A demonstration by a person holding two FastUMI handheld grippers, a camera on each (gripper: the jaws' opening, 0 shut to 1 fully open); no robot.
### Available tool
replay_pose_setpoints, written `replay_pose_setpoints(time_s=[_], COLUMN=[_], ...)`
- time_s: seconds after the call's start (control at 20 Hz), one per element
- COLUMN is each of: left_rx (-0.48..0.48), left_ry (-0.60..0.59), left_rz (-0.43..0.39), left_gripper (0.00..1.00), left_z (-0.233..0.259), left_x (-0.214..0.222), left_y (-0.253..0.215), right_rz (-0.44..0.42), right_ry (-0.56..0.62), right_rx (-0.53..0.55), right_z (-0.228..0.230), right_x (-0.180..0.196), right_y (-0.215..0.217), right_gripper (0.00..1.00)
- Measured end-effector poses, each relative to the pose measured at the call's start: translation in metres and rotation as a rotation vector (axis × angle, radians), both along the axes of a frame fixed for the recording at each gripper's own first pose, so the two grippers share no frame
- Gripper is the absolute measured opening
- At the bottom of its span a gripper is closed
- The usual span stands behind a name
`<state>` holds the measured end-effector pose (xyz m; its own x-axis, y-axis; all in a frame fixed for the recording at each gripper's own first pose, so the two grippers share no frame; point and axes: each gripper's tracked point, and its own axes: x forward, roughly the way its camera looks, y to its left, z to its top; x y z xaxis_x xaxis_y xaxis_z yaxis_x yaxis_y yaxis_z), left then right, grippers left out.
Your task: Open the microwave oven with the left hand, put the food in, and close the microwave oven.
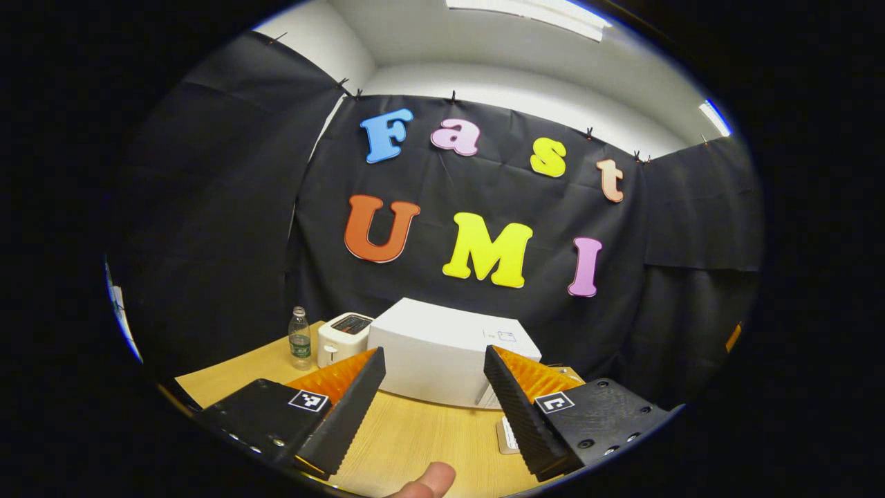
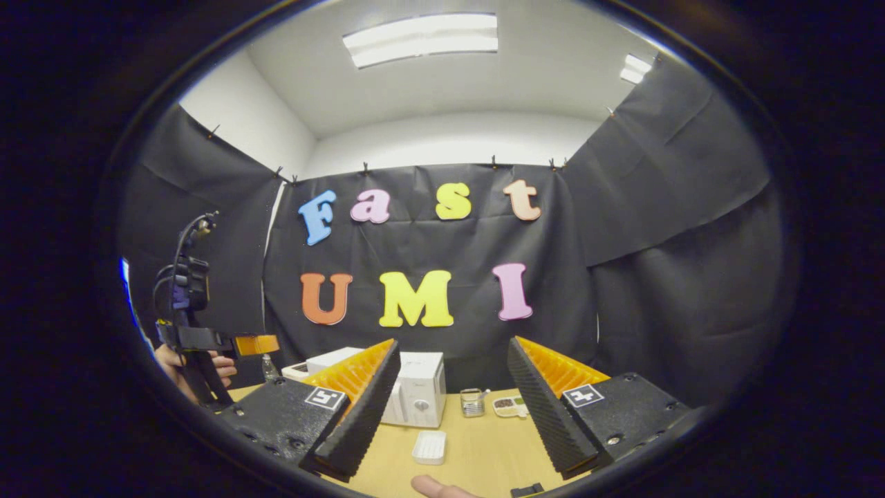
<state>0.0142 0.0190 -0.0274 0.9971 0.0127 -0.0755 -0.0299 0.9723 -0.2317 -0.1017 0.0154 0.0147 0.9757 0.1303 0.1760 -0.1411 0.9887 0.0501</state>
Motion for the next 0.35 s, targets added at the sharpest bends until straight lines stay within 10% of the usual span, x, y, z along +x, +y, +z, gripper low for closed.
replay_pose_setpoints(time_s=[0.35], left_rx=[0.12], left_ry=[-0.055], left_rz=[0.009], left_gripper=[0.92], left_z=[0.015], left_x=[-0.08], left_y=[0.014], right_rz=[-0.021], right_ry=[0.001], right_rx=[-0.022], right_z=[0.001], right_x=[-0.009], right_y=[0.004], right_gripper=[0.99])
